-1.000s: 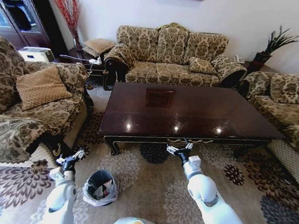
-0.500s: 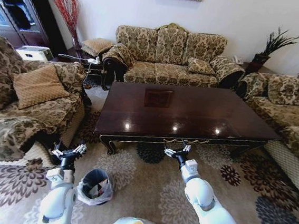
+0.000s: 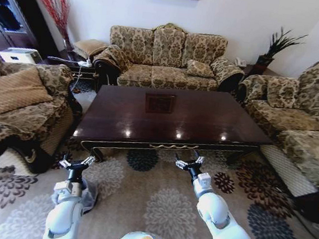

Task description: Move to the front of the table and place the trash on the table into the trash bin.

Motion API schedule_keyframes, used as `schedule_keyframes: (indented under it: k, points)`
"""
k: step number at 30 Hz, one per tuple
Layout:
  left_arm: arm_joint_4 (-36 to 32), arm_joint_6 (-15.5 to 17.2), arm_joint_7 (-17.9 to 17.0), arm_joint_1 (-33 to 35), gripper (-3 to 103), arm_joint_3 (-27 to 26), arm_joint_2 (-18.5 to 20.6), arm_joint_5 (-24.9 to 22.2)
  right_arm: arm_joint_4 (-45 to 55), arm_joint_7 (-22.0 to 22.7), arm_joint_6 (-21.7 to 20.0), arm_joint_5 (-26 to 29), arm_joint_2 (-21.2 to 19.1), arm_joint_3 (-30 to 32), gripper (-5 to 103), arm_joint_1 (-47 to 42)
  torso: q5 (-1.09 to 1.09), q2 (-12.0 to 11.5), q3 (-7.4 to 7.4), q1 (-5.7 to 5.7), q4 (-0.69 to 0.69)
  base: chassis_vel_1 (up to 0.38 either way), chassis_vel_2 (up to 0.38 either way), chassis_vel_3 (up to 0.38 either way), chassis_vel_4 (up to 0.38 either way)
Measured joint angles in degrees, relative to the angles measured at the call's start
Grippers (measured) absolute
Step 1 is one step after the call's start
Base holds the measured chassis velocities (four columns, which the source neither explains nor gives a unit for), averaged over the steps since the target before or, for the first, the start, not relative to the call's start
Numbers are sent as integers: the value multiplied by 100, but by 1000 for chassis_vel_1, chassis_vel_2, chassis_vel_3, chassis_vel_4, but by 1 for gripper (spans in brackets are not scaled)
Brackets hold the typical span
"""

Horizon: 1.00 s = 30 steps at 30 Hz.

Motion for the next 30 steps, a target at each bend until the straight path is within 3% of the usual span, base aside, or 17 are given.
schedule_keyframes:
  k: [15,19,23,26,30]
  points:
    - [13,0,2,-1,100,-4,1,-5,2,5,1,0,-2,2,100,5,-2,0,-1,0,1,-273,-278,349,373]
    - [15,0,5,-5,100,-3,2,-8,2,6,1,1,-3,3,100,4,0,1,-1,0,-4,-42,-96,53,57]
    - [19,1,3,-4,100,-8,6,-10,3,6,1,2,0,-1,100,6,-13,0,0,0,1,17,22,-2,-7]
    - [19,2,-1,-3,100,-12,7,-11,3,6,1,3,0,-2,100,7,-3,0,0,0,5,89,93,-7,-41]
    - [20,3,-1,-5,100,-9,5,-12,2,5,1,5,0,-1,100,7,-2,0,0,1,-1,10,24,-2,-14]
